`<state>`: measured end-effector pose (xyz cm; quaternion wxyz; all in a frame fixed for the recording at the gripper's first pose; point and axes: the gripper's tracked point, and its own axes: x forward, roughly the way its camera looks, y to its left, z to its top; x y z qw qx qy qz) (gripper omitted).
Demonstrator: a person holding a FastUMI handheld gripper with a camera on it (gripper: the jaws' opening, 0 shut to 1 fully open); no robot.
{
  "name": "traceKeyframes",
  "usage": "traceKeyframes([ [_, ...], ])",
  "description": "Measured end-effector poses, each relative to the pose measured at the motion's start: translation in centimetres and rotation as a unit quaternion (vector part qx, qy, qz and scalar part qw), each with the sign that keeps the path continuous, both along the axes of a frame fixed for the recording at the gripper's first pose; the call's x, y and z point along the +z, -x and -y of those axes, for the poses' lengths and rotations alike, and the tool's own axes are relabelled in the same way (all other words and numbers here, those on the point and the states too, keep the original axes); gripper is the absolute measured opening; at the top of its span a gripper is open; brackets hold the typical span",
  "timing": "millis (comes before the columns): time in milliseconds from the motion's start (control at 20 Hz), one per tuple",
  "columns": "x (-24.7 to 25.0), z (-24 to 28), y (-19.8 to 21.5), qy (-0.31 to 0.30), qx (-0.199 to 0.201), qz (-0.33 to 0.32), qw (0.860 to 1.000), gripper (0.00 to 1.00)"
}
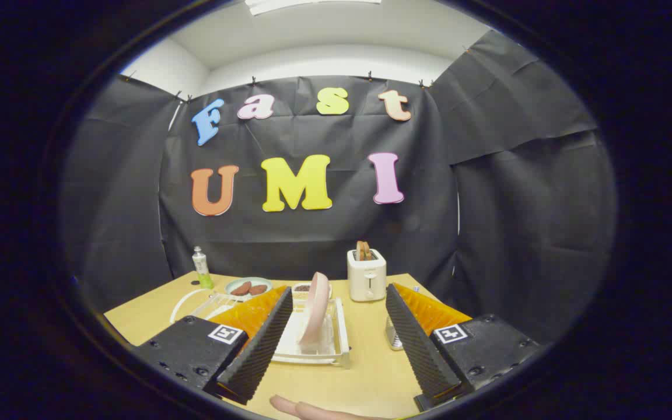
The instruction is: Take the plate from the dish rack, then take the spoon from the basket and place it into the plate.
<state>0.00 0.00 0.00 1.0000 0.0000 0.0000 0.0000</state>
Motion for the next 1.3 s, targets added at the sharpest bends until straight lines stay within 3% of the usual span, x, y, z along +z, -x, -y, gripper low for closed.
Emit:
traceKeyframes([
  [650,0.6,1.4,0.2,0.009,-0.001,0.007,1.0,1.0],
  [1000,-0.1,-0.5,0.0,0.008,0.034,-0.01,0.999,1.0],
  [1300,1.2,-1.4,-2.6,0.007,0.034,-0.044,0.998,1.0],
])
